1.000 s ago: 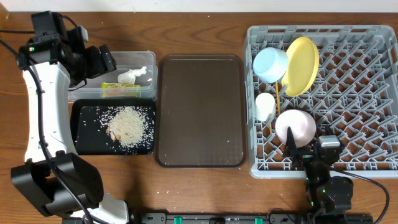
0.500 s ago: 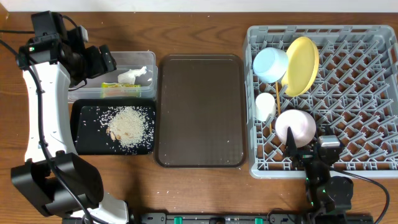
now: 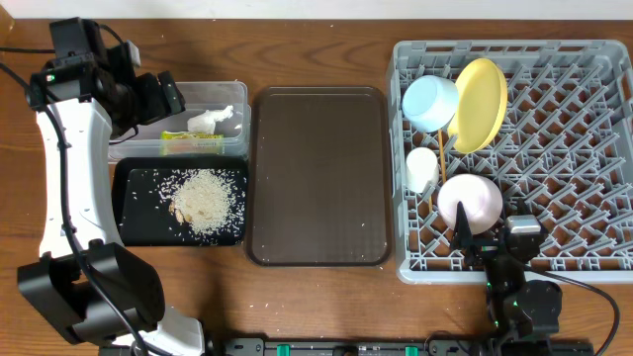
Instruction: Sort waste into correct bins and load items into the dishwasher rack
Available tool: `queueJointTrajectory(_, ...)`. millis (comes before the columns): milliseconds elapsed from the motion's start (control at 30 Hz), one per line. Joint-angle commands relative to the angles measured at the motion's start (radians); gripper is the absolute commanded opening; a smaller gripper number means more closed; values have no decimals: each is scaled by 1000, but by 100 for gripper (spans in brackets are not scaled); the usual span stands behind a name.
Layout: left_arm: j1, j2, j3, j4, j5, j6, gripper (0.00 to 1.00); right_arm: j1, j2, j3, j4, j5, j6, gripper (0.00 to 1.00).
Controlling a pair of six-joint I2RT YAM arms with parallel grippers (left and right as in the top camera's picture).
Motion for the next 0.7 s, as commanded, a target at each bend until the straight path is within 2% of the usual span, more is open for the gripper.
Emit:
queueJointTrajectory(0, 3, -23, 16, -1, -51, -2, 95, -16, -7, -2, -4, -11, -14, 99)
queueJointTrajectory(200, 2, -143, 15, -28, -51, -2, 95, -16, -7, -2, -4, -11, -14, 99)
queueJointTrajectory(467, -3, -393, -35, -93, -49, -2, 95, -16, -7, -2, -4, -11, -14, 99)
queueJointTrajectory(567, -37, -505, -75, -165, -54, -5, 95, -16, -7, -2, -4, -11, -14, 99)
queueJointTrajectory(667, -84, -629, -148, -173, -53, -6, 95, -16, -7, -2, -4, -11, -14, 99)
